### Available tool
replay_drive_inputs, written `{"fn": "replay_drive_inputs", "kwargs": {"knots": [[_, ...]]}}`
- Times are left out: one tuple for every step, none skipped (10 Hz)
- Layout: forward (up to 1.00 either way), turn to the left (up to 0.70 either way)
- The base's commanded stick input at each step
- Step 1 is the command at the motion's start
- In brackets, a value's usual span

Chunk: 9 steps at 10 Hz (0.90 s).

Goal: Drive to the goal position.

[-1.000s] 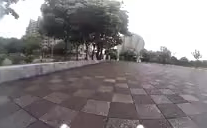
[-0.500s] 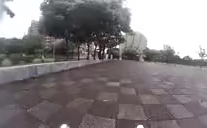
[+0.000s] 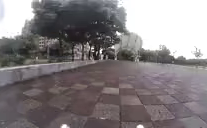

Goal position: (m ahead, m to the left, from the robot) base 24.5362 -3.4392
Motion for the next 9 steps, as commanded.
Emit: {"fn": "replay_drive_inputs", "kwargs": {"knots": [[0.85,-0.33],[0.85,-0.33],[0.85,-0.33],[0.85,-0.33],[0.85,-0.3],[0.85,-0.15],[0.85,0.01],[0.85,0.01],[0.85,0.01]]}}
